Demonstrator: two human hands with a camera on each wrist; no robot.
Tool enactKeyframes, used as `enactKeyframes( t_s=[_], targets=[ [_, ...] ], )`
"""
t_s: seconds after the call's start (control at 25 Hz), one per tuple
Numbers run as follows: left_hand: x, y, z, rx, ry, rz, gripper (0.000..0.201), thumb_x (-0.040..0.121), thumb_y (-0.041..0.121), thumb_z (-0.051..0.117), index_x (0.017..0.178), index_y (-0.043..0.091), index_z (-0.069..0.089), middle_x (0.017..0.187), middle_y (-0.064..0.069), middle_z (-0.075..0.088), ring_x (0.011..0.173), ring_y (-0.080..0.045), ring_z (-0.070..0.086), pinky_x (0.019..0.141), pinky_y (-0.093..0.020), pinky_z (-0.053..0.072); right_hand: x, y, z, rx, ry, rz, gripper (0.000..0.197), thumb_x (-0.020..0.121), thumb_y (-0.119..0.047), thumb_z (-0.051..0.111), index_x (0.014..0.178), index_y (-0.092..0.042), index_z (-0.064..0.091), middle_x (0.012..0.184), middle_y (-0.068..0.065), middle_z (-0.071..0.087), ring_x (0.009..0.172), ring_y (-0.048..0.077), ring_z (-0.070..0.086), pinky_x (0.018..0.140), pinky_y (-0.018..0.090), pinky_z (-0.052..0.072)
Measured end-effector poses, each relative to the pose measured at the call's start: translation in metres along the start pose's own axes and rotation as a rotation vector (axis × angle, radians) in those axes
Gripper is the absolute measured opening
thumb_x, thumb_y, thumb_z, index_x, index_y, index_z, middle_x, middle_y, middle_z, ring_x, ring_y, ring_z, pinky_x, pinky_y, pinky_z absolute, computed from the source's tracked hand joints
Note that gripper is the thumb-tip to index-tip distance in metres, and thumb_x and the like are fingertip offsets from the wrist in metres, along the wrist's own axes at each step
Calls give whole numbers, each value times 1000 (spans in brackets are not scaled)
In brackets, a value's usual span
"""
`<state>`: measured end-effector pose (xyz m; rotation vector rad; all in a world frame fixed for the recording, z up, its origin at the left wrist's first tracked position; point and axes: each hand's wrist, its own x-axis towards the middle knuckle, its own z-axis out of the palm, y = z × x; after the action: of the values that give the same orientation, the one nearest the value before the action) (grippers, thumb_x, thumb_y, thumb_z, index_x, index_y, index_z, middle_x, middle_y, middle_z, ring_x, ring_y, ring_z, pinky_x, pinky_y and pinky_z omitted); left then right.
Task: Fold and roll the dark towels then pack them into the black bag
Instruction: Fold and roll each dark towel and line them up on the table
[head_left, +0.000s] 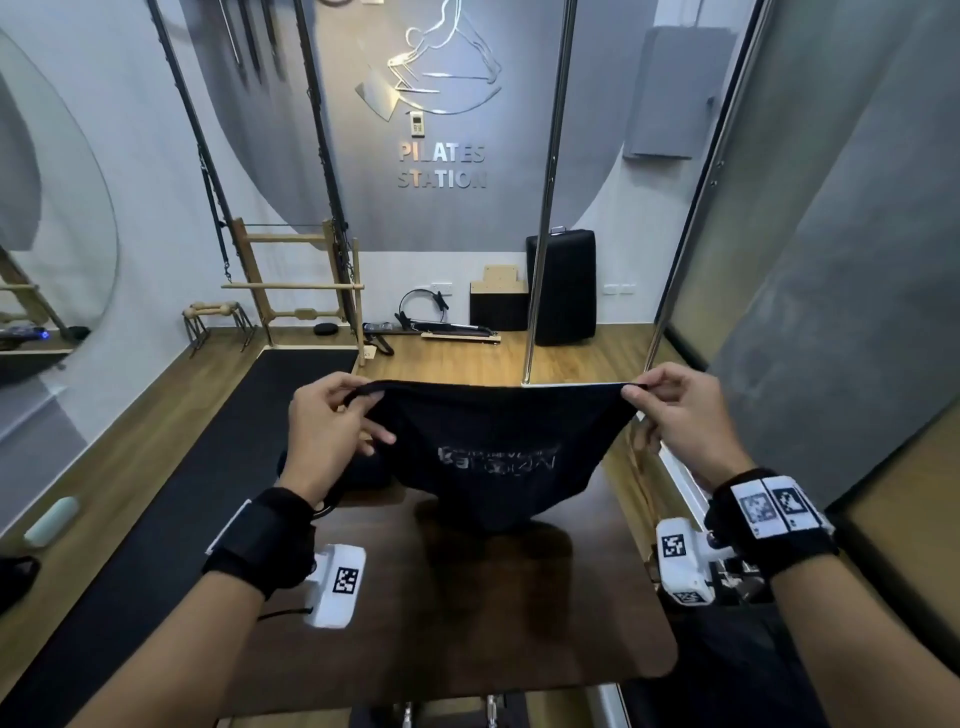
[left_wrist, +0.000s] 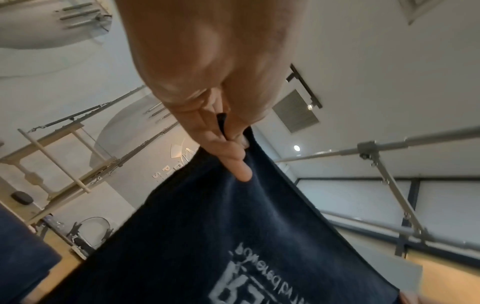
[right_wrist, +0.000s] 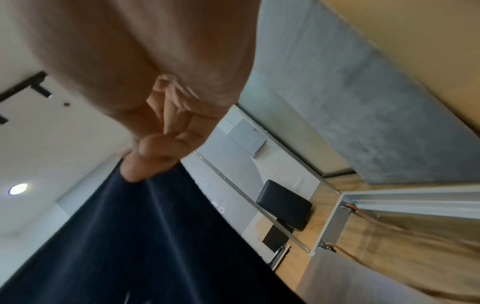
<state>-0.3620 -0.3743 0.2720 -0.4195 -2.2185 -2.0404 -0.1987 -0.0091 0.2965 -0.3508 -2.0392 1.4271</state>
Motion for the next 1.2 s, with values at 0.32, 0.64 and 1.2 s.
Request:
enactKeyframes(
  t_s=[0.32,0.64,1.2],
  targets=[
    [-31,42,-13,-290,-12,66,14,86,7,85,95,1,76,83,-23,78,78,-38,80,63,-27,64,-27,-49,-19,232,150,-17,23,92,-5,77,97,9,60,79,28,68,51,29,71,51,32,61],
    [-45,43,-19,-201,-113,24,20,103,-5,59,111,5,74,90,-26,77,79,-31,80,63,-29,65,-43,-53,-32,238,55,24,12,92,8,70,99,12,61,80,28,62,53,31,72,52,30,61],
    [-57,42,-16,-276,-62,-26,20,102,0,64,120,-6,69,93,-23,78,82,-31,80,61,-32,66,-57,-46,-42,187,106,-3,10,97,-1,69,91,-2,61,73,22,72,57,34,73,50,36,60]
  ],
)
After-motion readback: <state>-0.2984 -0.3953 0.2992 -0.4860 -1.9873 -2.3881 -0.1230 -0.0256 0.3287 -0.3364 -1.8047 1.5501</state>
